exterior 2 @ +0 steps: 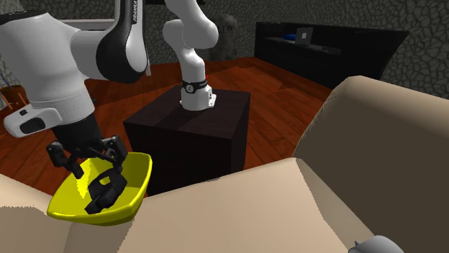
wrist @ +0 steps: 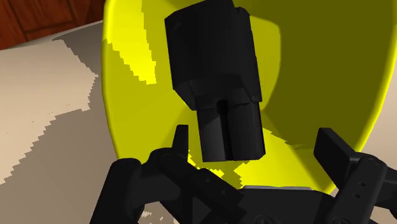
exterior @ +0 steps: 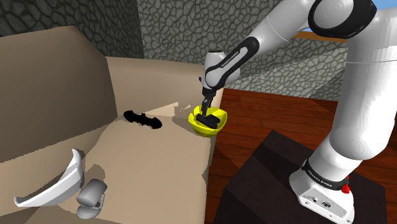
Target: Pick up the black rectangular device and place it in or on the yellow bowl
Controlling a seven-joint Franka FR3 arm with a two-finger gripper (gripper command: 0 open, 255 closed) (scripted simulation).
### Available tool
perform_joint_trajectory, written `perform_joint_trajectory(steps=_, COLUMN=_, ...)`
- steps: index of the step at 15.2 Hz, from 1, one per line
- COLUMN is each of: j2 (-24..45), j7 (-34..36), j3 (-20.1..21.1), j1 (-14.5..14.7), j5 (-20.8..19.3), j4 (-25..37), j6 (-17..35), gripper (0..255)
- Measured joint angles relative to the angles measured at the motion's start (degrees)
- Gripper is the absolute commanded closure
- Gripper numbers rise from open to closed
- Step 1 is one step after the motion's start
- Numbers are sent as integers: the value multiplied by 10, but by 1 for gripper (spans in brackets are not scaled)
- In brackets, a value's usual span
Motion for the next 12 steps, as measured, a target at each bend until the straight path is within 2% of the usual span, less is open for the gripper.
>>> perform_joint_trajectory(steps=6, j2=-50, j7=-7, j3=5, j1=-5, j5=10, j4=5, j6=-53, gripper=0)
perform_joint_trajectory(steps=12, j2=-56, j7=-8, j3=6, j1=-5, j5=11, j4=5, j6=-61, gripper=0)
